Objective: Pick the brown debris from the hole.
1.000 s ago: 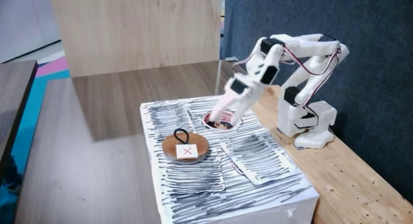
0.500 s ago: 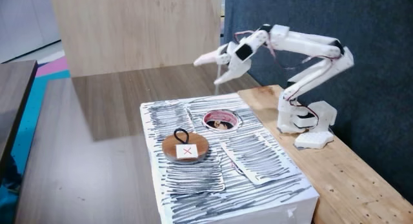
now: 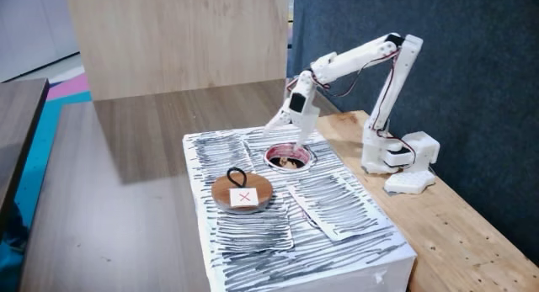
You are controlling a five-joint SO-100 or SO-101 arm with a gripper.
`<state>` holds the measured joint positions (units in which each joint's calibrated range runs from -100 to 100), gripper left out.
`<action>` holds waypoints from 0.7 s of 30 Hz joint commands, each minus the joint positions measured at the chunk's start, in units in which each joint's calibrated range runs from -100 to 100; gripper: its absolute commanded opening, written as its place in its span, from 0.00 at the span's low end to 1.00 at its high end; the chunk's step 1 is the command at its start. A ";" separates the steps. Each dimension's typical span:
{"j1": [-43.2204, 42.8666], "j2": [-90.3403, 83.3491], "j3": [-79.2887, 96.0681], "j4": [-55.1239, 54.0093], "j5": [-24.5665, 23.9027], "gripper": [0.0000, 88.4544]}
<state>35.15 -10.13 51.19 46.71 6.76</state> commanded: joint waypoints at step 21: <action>-7.45 3.77 -1.17 -0.13 -5.46 0.35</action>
<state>27.97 -6.43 51.19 46.71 2.05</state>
